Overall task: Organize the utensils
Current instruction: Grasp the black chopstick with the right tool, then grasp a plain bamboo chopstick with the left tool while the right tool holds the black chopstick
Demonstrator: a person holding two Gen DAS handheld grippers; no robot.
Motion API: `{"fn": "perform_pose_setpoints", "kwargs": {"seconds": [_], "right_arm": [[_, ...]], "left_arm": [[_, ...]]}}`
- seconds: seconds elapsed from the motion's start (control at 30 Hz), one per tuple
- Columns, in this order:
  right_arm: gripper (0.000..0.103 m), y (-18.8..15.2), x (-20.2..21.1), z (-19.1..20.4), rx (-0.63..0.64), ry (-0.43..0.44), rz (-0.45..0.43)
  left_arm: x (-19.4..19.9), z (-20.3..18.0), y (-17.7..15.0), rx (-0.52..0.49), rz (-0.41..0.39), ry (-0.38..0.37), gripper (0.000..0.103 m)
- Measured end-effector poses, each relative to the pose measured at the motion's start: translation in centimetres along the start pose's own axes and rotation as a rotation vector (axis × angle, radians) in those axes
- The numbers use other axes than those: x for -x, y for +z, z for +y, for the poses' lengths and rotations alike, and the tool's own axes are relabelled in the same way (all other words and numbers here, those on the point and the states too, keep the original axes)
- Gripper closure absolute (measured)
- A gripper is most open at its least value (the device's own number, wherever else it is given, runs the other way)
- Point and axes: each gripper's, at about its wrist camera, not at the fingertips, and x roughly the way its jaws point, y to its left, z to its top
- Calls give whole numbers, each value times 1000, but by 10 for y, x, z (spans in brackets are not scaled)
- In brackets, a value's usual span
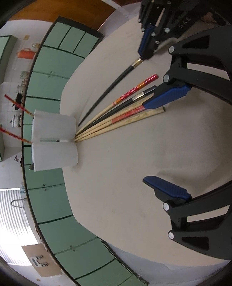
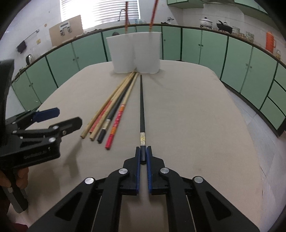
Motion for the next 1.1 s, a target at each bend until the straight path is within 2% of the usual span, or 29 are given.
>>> {"fn": "perform_pose_setpoints", "kwargs": {"seconds": [0.17,0.3,0.5,0.73,0.9,1.0,1.07,1.1], "right_arm": [[97,1,-1,-7,-18,0,-1],[97,1,-2,-8,-20,2,-2],[97,2,-2,-8,-20,2,-1],[96,1,-2,-8,-14,-1,0],[96,1,-2,-8,-14,1,0],[96,1,-2,-8,-14,1,0],[96,1,-2,-8,-15,2,0],[96,1,-2,-8,-15,2,0]], "left_arm": [[-9,-4,1,-14,43,-1,32],[-10,-5,1,-21,46,-5,33],[-9,-7,0,-21,50,-26,41],[-8,-7,0,-6,57,-36,42],[-14,-17,-2,-41,83,-27,43],[-13,-15,-1,-32,81,-35,50],[-12,-13,-1,-21,79,-43,68],[-12,-12,-1,-19,78,-48,71]]}}
